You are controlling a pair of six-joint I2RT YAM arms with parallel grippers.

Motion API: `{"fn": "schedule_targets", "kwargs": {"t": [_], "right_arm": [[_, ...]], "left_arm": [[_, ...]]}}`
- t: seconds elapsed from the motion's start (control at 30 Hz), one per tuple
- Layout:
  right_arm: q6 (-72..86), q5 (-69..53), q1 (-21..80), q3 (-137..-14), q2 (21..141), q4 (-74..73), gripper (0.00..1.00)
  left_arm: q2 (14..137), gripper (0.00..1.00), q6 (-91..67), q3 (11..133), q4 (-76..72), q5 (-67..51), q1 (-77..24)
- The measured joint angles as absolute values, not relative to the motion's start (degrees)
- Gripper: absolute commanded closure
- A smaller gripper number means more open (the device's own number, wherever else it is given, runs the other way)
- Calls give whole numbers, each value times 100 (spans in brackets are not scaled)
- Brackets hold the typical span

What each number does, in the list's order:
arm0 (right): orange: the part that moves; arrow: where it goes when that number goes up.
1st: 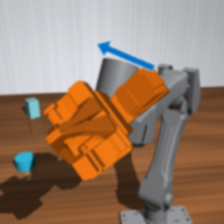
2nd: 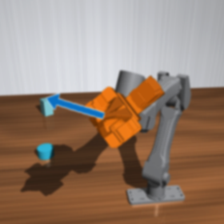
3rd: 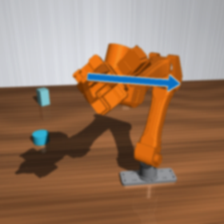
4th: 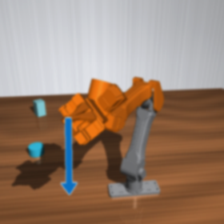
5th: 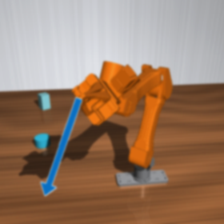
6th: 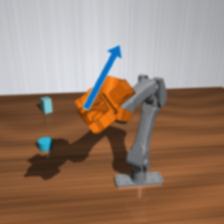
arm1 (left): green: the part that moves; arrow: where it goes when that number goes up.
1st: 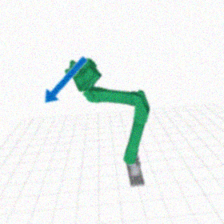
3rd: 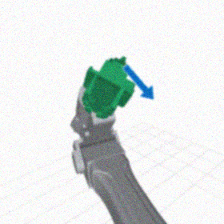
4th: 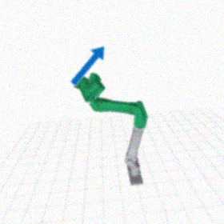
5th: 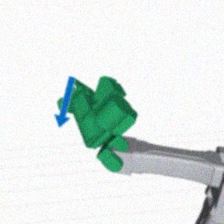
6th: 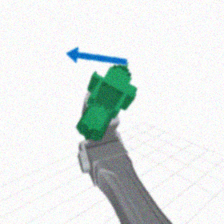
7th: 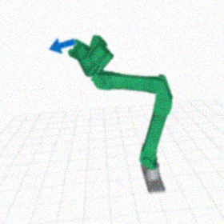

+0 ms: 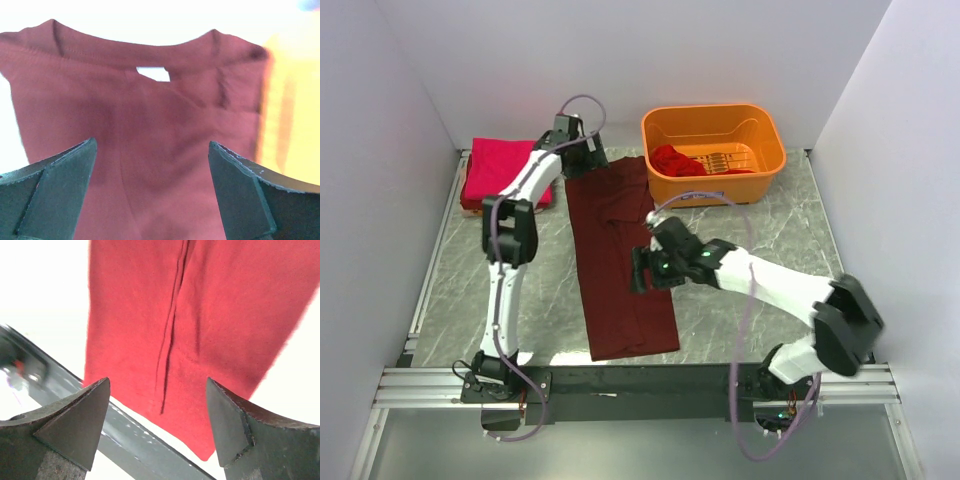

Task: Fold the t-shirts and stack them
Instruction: Fold the tshirt

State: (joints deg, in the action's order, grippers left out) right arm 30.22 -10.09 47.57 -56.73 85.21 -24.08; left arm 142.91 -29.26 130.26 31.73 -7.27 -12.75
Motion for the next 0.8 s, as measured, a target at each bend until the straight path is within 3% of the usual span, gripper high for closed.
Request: {"fn": "schedule_targets", "kwargs": {"t": [0.23, 0.43, 0.63, 0.8], "right_arm": [[3216, -685, 4368, -5041, 6949, -2329, 16], [3238, -937, 4182, -4176, 6379, -2436, 16], [3214, -1463, 4119, -3599, 6082, -2517, 16], [3295, -1918, 4119, -3208, 6121, -2432, 17]], "left_arm": [[11203, 1, -3107, 10296, 2729, -438, -1581], [8167, 0, -4032, 7017, 2051, 43, -2755], [7024, 0, -5284, 4663, 2801, 445, -4099], [6047, 1, -6331, 3736, 3826, 458, -5124]]}}
